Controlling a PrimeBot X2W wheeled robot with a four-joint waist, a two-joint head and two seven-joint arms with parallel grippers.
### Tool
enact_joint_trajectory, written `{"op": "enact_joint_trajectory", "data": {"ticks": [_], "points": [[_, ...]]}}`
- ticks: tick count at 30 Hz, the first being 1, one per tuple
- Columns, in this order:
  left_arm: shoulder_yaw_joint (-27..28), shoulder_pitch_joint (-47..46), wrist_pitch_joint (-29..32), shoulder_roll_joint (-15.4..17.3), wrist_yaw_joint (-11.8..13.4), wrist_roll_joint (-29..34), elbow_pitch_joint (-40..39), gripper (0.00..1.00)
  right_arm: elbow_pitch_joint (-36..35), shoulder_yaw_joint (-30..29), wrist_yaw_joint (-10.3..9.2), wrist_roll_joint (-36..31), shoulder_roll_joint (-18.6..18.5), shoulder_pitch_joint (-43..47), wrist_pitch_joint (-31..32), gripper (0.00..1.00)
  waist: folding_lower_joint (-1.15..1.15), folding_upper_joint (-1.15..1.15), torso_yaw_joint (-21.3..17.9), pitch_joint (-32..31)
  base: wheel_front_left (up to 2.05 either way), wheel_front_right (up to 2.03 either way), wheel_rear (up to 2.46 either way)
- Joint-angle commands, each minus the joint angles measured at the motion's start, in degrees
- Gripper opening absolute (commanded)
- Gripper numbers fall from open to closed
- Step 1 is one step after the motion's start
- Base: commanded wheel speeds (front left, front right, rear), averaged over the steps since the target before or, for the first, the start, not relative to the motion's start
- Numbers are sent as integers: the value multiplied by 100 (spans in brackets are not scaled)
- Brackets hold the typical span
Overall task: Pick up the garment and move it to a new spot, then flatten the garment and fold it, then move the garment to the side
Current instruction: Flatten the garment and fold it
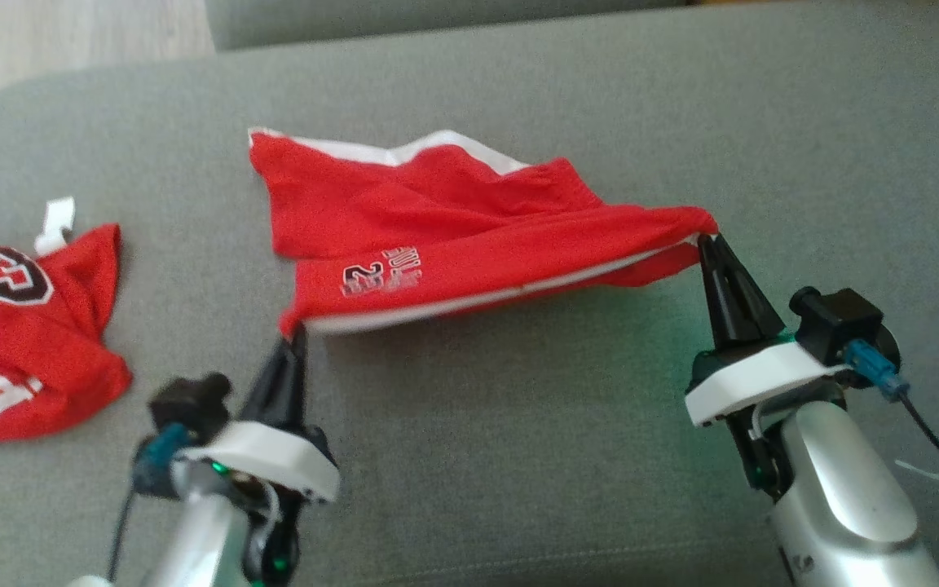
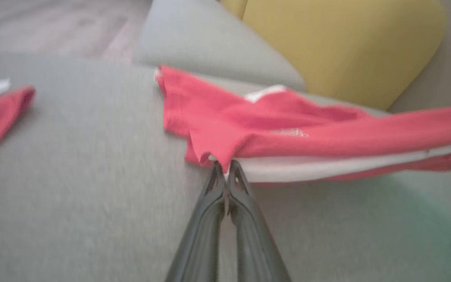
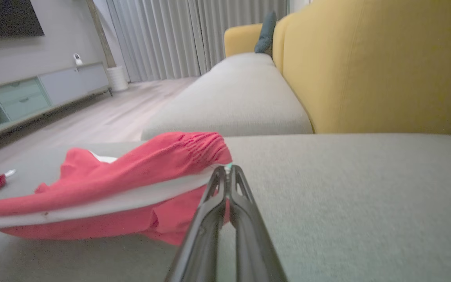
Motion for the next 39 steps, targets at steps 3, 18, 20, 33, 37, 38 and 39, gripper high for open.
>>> {"op": "enact_joint_trajectory", "data": {"ticks": [3,18,20,33,37,38,39], "points": [[617,-178,-36,43,-7,251,-781,0,-505,190,39,191,60,-73,-63,0,0,0,-52,-596,0,0,0],[1276,-1764,53,956,-369,1334,-1628,0,-1237,1020,39,1095,-623,-1559,63,0,0,0,-8,-861,0,0,0],[1195,-2127,170,1039,-394,1345,-1348,0,-1082,1115,39,1107,-701,-1889,124,0,0,0,25,-592,0,0,0],[933,-5388,-22,1094,-128,1735,83,0,707,274,39,600,-380,-4846,-56,0,0,0,303,730,0,0,0],[880,-5313,-33,869,-167,1590,229,0,986,6,39,583,-261,-4806,-61,0,0,0,415,717,0,0,0],[854,-5123,-33,806,-194,1537,348,0,1154,50,39,589,-237,-4656,-61,0,0,0,432,693,0,0,0],[840,-4909,-34,733,-221,1464,464,0,1334,121,39,613,-217,-4493,-61,0,0,0,446,678,0,0,0]]}}
